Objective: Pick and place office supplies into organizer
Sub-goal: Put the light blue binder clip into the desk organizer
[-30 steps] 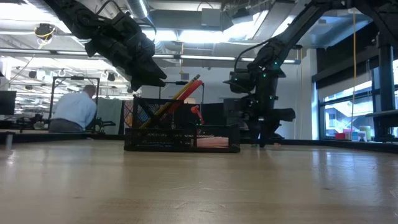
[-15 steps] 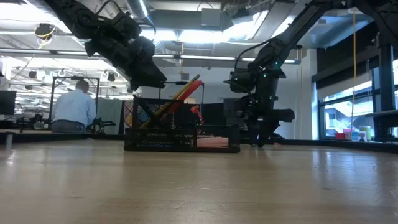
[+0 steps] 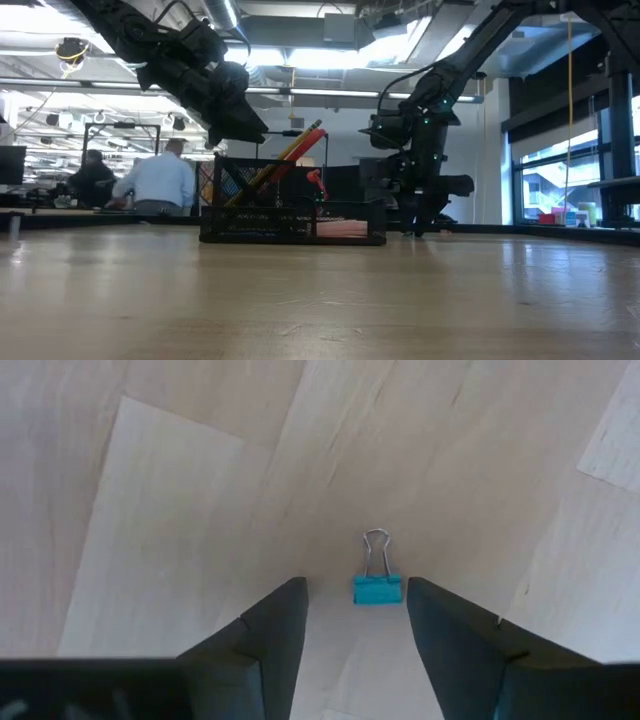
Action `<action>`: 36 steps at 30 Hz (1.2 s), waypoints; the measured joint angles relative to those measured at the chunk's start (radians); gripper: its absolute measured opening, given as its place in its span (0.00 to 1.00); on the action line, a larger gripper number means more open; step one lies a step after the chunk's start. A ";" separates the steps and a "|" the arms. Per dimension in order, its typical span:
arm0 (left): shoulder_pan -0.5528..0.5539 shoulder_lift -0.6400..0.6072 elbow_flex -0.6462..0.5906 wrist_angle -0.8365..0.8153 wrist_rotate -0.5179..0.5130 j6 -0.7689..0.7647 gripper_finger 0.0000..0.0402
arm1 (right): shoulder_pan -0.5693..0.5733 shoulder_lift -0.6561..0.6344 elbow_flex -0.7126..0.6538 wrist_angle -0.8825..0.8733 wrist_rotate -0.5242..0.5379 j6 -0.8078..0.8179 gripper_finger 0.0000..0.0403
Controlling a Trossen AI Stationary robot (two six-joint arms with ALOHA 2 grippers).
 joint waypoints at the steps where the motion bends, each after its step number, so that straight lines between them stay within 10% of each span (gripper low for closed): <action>1: 0.000 0.000 0.000 0.000 0.000 0.000 0.37 | 0.000 0.000 0.000 0.001 0.000 0.000 0.45; 36: 0.000 0.000 0.000 0.000 0.000 -0.008 0.37 | 0.001 0.001 -0.003 0.004 -0.001 0.150 0.18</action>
